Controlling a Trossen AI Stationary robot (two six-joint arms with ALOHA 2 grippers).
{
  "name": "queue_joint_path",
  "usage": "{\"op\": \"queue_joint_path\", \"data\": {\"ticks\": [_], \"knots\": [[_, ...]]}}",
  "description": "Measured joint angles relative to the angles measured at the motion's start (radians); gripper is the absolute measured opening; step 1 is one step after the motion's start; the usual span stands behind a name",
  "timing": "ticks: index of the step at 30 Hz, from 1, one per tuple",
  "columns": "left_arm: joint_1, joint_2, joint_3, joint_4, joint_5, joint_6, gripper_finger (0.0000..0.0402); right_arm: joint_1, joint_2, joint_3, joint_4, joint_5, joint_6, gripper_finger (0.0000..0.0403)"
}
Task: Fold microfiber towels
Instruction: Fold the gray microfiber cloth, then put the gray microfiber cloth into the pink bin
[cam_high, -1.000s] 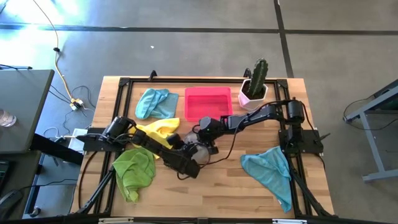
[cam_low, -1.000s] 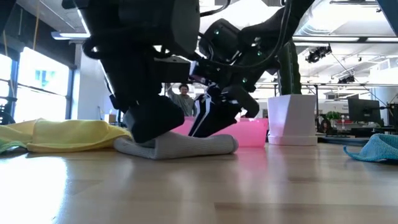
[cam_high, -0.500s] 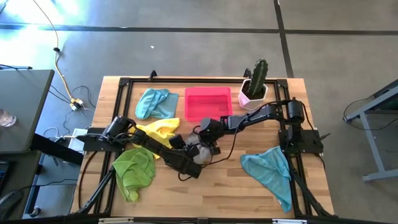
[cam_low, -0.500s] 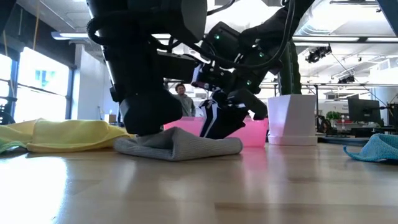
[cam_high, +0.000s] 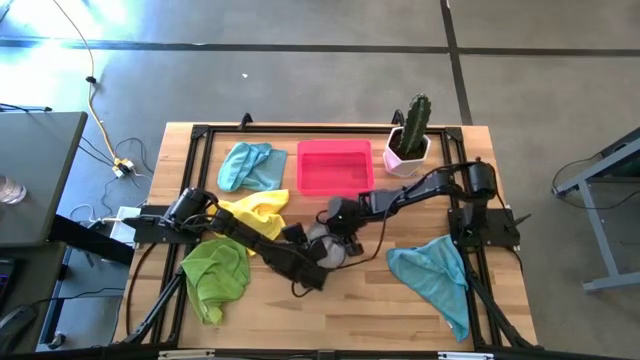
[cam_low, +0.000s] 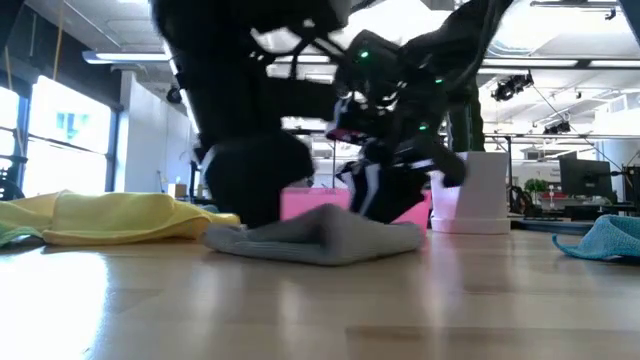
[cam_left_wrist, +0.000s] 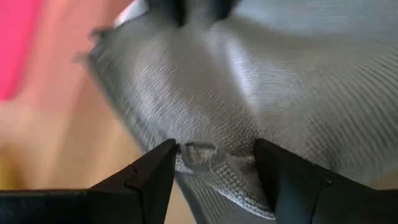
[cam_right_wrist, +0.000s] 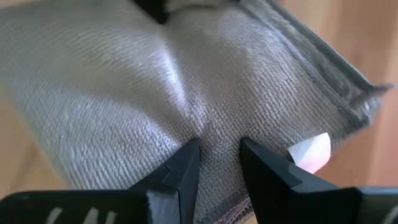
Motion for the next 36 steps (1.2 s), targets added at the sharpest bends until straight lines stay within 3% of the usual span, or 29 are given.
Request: {"op": "queue_joint_path", "data": {"ticks": [4, 8, 20, 28, 32, 36], "knots": [[-0.006, 0.000, 0.000, 0.188, 0.049, 0.074, 0.0211, 0.044, -0.073, -0.058, -0.022, 0.043, 0.042, 0.0114], [-0.007, 0.000, 0.000, 0.261, 0.064, 0.077, 0.0211, 0.084, -0.163, -0.117, -0.046, 0.099, 0.101, 0.0114], [0.011, 0.000, 0.000, 0.262, 0.120, 0.019, 0.0211, 0.201, -0.326, -0.302, 0.024, 0.237, 0.339, 0.0114], [0.055, -0.025, 0.001, 0.256, 0.218, 0.030, 0.0211, 0.251, -0.342, -0.302, 0.094, 0.283, 0.362, 0.0114], [0.078, -0.076, 0.000, 0.220, 0.293, 0.069, 0.0211, 0.265, -0.343, -0.302, 0.059, 0.284, 0.364, 0.0114], [0.102, -0.147, 0.001, 0.167, 0.285, 0.094, 0.0211, 0.274, -0.373, -0.301, -0.011, 0.313, 0.378, 0.0114]]}}
